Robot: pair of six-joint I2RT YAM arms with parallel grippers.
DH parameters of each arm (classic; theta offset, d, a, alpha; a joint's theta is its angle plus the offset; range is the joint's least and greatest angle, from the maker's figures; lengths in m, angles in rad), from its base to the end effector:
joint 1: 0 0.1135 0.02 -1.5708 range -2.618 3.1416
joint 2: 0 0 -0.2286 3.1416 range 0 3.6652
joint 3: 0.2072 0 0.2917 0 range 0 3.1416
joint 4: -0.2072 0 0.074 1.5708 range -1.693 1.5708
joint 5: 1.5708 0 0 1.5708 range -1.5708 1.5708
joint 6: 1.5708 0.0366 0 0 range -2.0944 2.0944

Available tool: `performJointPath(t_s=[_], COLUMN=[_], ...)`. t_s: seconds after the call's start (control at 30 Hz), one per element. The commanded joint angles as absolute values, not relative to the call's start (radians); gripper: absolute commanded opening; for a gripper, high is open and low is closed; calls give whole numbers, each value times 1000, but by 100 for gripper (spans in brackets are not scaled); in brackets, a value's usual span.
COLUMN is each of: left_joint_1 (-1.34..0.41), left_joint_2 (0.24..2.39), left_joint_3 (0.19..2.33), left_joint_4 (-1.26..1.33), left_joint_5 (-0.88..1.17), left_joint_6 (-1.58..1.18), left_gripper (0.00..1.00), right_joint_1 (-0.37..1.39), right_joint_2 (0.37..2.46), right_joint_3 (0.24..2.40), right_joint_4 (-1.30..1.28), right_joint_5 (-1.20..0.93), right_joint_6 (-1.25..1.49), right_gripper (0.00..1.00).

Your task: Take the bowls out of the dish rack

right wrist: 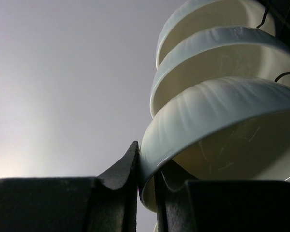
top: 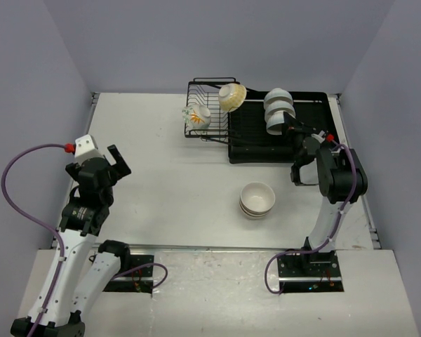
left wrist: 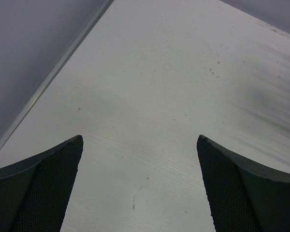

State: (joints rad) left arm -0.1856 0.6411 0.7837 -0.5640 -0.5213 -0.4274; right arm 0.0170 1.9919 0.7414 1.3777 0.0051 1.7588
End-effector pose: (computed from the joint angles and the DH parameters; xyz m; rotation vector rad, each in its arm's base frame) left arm 0.2071 -0.0203 0.3069 -0.5569 1.8531 0.1123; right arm 0.3699 0.0061 0.0841 1.2388 1.0371 1.4212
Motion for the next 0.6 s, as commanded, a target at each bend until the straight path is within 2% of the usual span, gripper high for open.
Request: performJointPath(t_s=[0.0,0.57], left_joint_1=[-178,-178], left_joint_2=[638,635], left_joint_3=[796,793], left_joint_4=[-520,-518], left_joint_5=[-511,-500], left_joint_6=[-411,-408], left_gripper=[100,100], right_joint_1=[12,5], right_joint_2=[1945,1810], right_joint_3=[750,778], right_joint_4=[1655,1657], right_joint_5=[-12,-127], right_joint_6=[1766,1726], right_gripper=[0,0])
